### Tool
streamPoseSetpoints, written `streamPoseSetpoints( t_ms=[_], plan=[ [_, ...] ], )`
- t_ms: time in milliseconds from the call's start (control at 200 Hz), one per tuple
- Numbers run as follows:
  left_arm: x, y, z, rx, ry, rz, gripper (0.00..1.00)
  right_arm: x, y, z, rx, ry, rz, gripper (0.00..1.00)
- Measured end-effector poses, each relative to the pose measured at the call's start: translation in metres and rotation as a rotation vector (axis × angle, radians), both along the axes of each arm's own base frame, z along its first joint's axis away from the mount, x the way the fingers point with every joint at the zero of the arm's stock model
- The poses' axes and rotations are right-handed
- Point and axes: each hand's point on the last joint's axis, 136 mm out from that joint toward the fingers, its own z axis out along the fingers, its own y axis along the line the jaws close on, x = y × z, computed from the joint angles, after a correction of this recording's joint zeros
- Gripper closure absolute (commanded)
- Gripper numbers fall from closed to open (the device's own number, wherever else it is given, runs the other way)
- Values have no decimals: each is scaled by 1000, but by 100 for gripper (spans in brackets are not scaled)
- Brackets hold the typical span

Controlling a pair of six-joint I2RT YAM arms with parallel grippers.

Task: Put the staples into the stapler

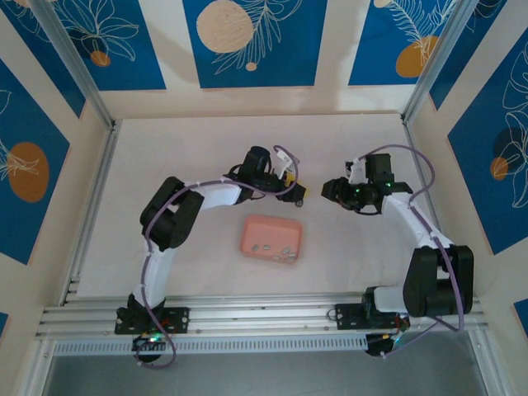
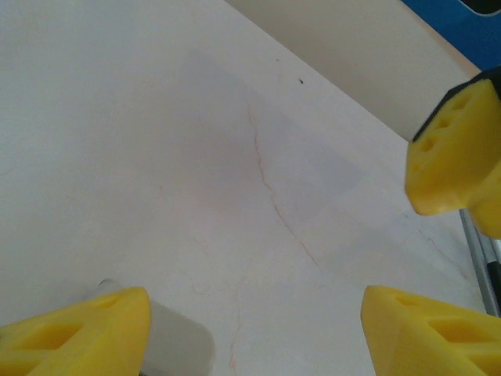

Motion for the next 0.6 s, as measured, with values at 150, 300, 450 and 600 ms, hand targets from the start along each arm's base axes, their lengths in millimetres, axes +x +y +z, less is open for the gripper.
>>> streamPoseSetpoints(
  t_ms=[150, 300, 450, 600],
  plan=[
    [-1, 23, 8, 39, -35, 103, 27, 14, 19, -5, 2, 14, 42, 66],
    [1, 46, 15, 66, -62, 187, 26, 30, 39, -12, 0, 32, 86, 71],
    [2, 64, 17, 91, -84, 243, 25, 47, 57, -21, -2, 39, 124, 74],
    [4, 72, 13, 111, -88, 270, 25, 51, 63, -50, -11, 103, 137, 77]
  ],
)
